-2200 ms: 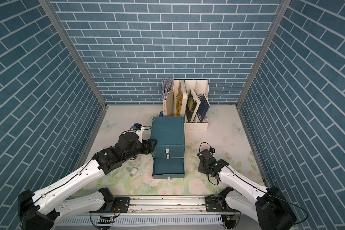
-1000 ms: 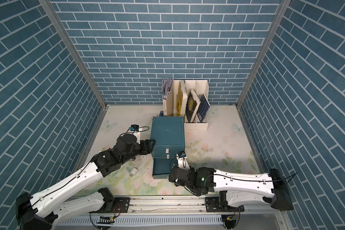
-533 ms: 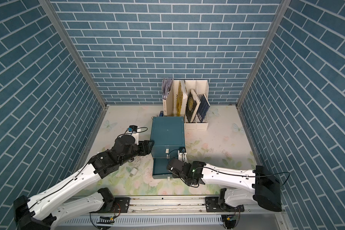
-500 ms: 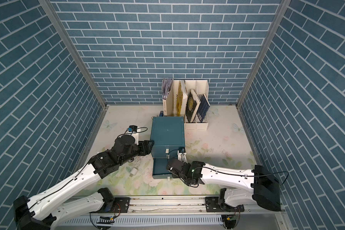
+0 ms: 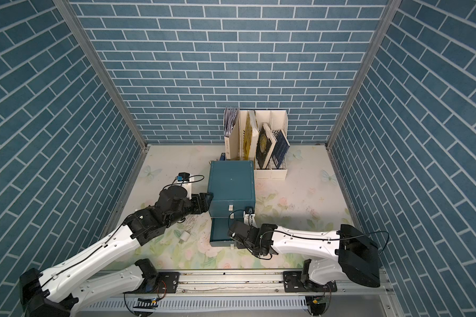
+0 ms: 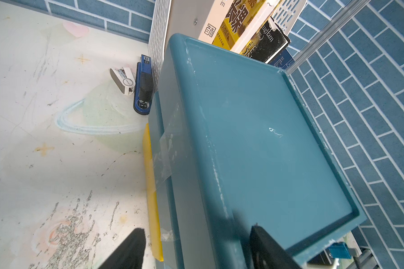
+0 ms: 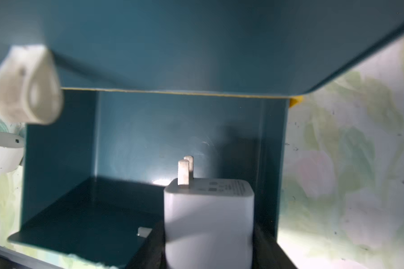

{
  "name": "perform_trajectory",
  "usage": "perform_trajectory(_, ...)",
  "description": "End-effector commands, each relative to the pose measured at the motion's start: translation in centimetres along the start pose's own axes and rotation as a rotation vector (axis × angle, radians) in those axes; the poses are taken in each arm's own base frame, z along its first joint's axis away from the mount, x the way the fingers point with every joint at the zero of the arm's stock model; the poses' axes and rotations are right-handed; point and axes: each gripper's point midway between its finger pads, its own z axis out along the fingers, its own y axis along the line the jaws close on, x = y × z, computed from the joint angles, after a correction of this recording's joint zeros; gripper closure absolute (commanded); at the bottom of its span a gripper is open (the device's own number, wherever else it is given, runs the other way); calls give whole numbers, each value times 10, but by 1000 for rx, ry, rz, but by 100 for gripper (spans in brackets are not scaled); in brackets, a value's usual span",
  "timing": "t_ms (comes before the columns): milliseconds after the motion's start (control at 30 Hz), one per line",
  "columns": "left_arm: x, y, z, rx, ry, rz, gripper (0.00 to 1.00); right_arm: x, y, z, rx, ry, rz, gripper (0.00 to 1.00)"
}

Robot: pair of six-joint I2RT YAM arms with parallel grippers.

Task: Place the plugs into the drawer by color
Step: Place the plug in the drawer, then pick up the plug from the center of the board.

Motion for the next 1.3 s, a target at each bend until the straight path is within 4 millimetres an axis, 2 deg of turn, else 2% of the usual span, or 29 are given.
perform_trajectory(0, 0, 7, -4, -43, 16, 0, 23, -5, -2, -1, 21, -22, 16, 66)
perform_trajectory(33, -4, 7, -9, -47, 4, -3, 22, -8, -1, -3, 26, -32, 8, 50)
perform_trajectory(100, -13, 9, -19, -64, -17, -5, 21, -15, 3, -6, 36, -51, -2, 36)
perform_trajectory(200, -25, 12, -37, -83, -53, -21, 19, -26, 7, -14, 43, -81, -10, 30)
perform_trajectory(267, -30, 22, -48, -128, -81, -42, 17, -31, 9, -20, 49, -103, -18, 28)
perform_trajectory(300, -30, 31, -54, -167, -92, -51, 16, -34, 9, -24, 54, -118, -21, 25)
perform_trajectory(367, -25, 52, -63, -248, -108, -66, 13, -38, 11, -32, 52, -139, -26, 24)
perform_trajectory(467, -2, 91, -72, -391, -107, -115, 10, -44, 20, -48, 13, -192, -58, 25)
perform_trajectory(600, 52, 123, -63, -439, -21, -233, 11, -51, 14, -69, -11, -247, -39, 32)
perform_trajectory(700, 91, 134, -48, -427, 57, -304, 16, -53, 2, -81, -26, -274, -11, 34)
perform_trajectory(800, 110, 133, -35, -409, 117, -333, 18, -53, -12, -91, -33, -296, 22, 34)
perform_trajectory(833, 125, 141, -30, -437, 157, -327, 19, -53, -16, -94, -39, -303, 34, 34)
perform_trajectory(900, 142, 145, -22, -452, 210, -322, 21, -53, -22, -98, -46, -310, 52, 34)
perform_trajectory(967, 152, 147, -15, -459, 241, -320, 23, -52, -27, -99, -52, -316, 66, 34)
perform_trajectory(1100, 154, 147, -9, -465, 244, -322, 24, -47, -34, -97, -53, -314, 85, 35)
perform_trajectory(1267, 163, 156, -6, -511, 271, -293, 25, -48, -37, -98, -45, -322, 87, 35)
